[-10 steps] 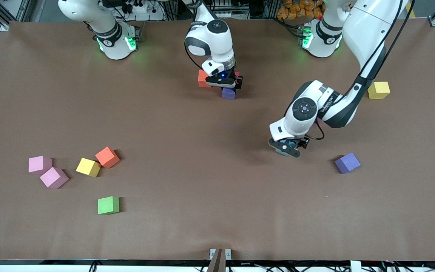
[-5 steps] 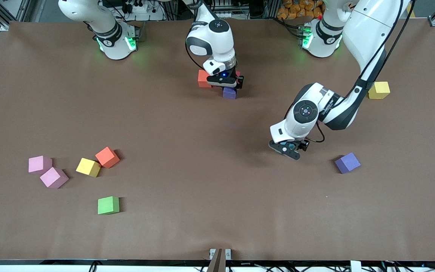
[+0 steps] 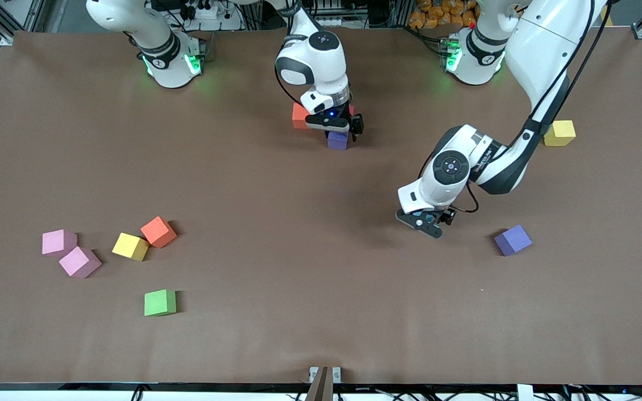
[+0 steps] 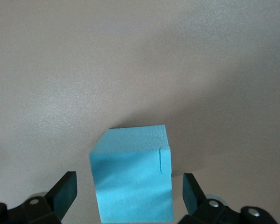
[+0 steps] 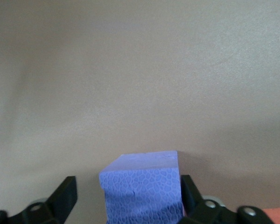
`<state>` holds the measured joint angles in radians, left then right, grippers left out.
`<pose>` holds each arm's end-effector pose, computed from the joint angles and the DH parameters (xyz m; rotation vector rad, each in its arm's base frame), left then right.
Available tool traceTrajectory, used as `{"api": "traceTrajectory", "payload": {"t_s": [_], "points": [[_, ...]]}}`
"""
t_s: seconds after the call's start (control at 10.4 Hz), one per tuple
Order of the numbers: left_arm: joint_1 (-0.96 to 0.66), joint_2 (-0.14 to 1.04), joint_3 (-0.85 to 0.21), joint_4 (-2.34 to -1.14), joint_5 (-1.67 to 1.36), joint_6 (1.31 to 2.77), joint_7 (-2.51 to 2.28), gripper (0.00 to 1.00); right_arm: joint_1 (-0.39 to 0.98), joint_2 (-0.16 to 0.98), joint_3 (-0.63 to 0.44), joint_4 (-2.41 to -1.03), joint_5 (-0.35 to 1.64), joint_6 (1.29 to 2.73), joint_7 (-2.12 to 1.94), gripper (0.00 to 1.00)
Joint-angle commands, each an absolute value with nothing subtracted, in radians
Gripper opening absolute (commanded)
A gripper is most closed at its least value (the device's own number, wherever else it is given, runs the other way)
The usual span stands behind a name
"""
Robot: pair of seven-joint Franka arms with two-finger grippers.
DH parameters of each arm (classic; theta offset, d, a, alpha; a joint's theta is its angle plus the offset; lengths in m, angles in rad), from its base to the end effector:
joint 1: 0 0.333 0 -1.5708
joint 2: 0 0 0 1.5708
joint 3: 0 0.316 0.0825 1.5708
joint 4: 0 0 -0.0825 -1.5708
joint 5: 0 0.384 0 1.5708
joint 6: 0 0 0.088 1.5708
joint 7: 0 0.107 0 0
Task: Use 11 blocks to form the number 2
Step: 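Grasp the cyan block with the left gripper while the right gripper releases purple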
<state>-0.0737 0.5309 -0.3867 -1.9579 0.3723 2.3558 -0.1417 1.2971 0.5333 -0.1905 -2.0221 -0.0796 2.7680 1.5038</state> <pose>0.5499 -0.2600 0.2128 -2.9476 0.8373 0.0809 0.2719 0.5599 0.2080 -2.9217 0.4261 -0.2717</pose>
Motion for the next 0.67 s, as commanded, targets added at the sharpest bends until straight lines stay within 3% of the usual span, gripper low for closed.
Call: {"api": "traceTrajectory", "payload": {"t_s": [0.0,0.19,0.58], "points": [[-0.081,0.549,-0.380,-1.937,0.379,2.358,-0.127,1.00,1.295,0.535,-0.202,-2.008,-0.117,2.770,1.517,1.00],[-0.083,0.557,-0.382,-1.930,0.380,2.358,-0.127,0.96,1.292,0.517,-0.222,-2.009,-0.117,2.767,1.497,1.00],[-0.083,0.566,-0.382,-1.928,0.379,2.358,-0.129,0.70,1.140,0.376,-0.239,-2.010,-0.115,2.596,1.168,1.00]]}}
